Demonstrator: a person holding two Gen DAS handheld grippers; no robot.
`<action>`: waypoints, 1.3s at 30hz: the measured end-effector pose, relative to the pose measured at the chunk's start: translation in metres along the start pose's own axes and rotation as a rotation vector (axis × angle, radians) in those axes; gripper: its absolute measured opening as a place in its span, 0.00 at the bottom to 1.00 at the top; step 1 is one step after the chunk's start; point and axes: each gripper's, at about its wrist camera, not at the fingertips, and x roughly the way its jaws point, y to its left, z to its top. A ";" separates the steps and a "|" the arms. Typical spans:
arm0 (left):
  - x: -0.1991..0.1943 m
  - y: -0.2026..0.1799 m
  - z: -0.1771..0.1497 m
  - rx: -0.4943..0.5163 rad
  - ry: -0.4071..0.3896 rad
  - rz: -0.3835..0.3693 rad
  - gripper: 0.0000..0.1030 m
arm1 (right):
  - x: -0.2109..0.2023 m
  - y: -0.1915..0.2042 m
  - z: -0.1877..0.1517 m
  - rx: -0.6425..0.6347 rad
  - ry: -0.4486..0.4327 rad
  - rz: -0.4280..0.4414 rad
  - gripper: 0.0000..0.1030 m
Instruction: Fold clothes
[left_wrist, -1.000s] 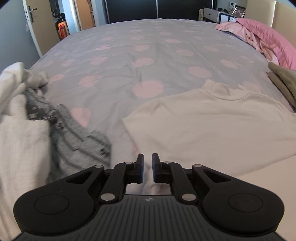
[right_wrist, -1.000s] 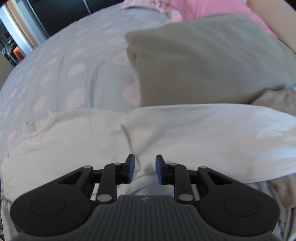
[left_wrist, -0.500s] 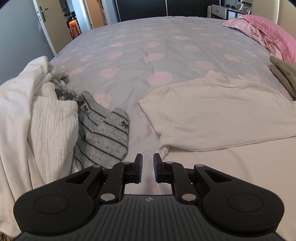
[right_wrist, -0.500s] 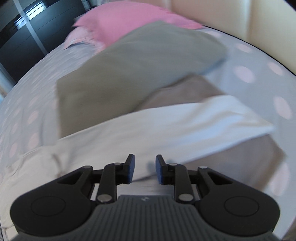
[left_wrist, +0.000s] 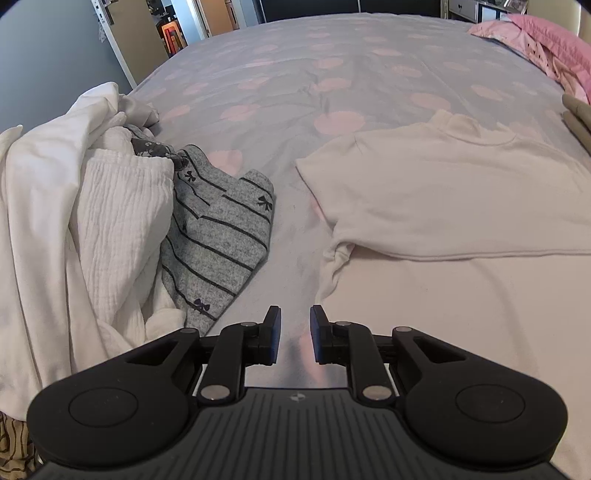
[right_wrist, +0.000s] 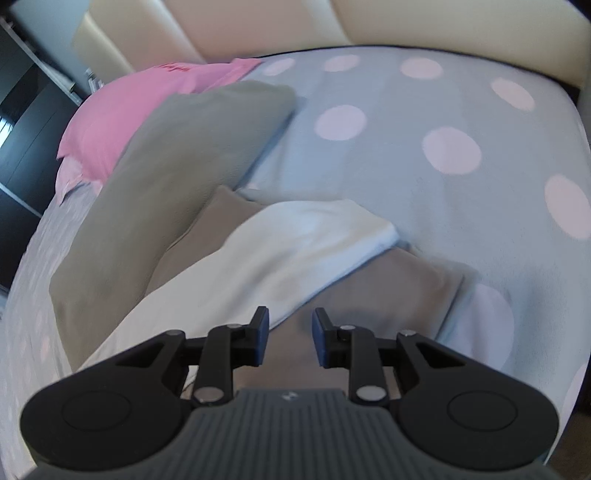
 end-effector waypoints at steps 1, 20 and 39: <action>0.002 -0.002 0.000 0.008 0.004 0.004 0.15 | 0.002 -0.003 0.001 0.010 0.000 0.006 0.29; 0.019 -0.021 -0.004 0.057 0.034 0.011 0.15 | 0.014 0.012 0.011 -0.005 -0.163 -0.031 0.05; -0.005 -0.020 0.010 0.009 -0.015 -0.097 0.16 | -0.045 0.228 -0.117 -0.601 -0.005 0.378 0.05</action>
